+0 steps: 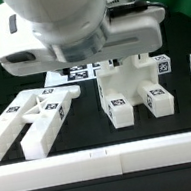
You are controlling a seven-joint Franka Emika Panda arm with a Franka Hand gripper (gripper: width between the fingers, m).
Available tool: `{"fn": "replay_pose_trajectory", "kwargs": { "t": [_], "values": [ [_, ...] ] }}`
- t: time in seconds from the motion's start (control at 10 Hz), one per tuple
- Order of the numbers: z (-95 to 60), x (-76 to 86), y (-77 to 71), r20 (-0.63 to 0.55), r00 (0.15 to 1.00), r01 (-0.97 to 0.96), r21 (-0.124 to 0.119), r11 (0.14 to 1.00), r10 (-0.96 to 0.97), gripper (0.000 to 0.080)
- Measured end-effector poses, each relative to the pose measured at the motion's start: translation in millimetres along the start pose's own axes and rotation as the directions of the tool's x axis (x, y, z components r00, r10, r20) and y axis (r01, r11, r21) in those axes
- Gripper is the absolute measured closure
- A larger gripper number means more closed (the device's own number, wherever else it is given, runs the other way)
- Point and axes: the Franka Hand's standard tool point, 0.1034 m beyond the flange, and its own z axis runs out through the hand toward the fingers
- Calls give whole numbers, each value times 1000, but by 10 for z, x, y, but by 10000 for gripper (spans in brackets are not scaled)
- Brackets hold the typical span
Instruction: Assemble chair
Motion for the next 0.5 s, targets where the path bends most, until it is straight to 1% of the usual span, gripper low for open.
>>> {"fn": "replay_pose_trajectory", "kwargs": {
  "t": [0.1,0.2,0.3,0.4,0.5],
  "values": [
    [-27,65,5,-65,998,-2,-1,1000,2,151],
    [0,13,5,-81,997,-7,3,1000,7,151],
    [-12,73,52,-164,986,3,6,1000,-2,151],
    [-42,111,119,-275,961,25,5,1000,-23,151],
    [-37,82,120,-334,943,17,10,1000,-13,151]
  ]
}}
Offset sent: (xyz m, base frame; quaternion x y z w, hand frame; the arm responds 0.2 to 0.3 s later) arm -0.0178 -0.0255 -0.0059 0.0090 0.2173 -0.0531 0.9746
